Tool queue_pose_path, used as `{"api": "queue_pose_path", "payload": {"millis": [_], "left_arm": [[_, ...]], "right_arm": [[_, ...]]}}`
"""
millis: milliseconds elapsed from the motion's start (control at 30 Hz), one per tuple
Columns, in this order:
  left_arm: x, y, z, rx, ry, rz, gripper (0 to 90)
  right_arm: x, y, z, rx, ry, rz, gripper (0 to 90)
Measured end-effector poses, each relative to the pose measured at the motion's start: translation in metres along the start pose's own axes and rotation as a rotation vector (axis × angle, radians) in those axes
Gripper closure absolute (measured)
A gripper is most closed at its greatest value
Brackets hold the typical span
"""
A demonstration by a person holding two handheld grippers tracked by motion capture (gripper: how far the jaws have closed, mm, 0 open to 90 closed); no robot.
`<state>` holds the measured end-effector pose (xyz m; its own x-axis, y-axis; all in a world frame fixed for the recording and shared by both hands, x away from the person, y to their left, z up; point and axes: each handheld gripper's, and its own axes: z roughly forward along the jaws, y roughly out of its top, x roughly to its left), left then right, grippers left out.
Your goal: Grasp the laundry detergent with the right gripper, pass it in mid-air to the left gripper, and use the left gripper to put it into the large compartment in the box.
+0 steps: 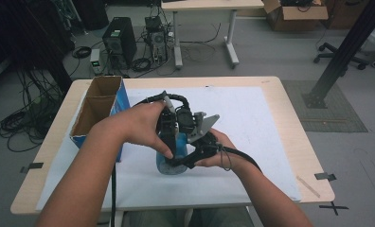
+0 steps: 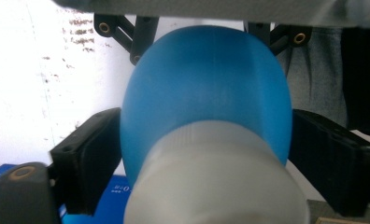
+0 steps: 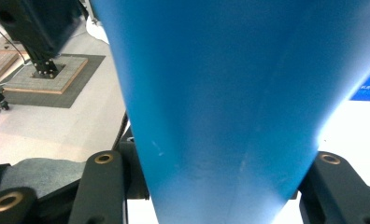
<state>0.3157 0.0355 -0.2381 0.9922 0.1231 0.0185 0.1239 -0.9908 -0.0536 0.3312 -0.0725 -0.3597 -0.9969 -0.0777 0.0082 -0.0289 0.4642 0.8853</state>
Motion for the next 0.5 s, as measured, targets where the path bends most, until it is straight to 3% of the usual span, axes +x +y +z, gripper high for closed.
{"api": "queue_pose_path", "payload": {"millis": [500], "left_arm": [[-0.0013,0.0007,0.0009,0.000,-0.001,0.008,20.7]], "right_arm": [[0.0002,-0.0007,0.0004,0.002,0.001,0.004,46.0]]}}
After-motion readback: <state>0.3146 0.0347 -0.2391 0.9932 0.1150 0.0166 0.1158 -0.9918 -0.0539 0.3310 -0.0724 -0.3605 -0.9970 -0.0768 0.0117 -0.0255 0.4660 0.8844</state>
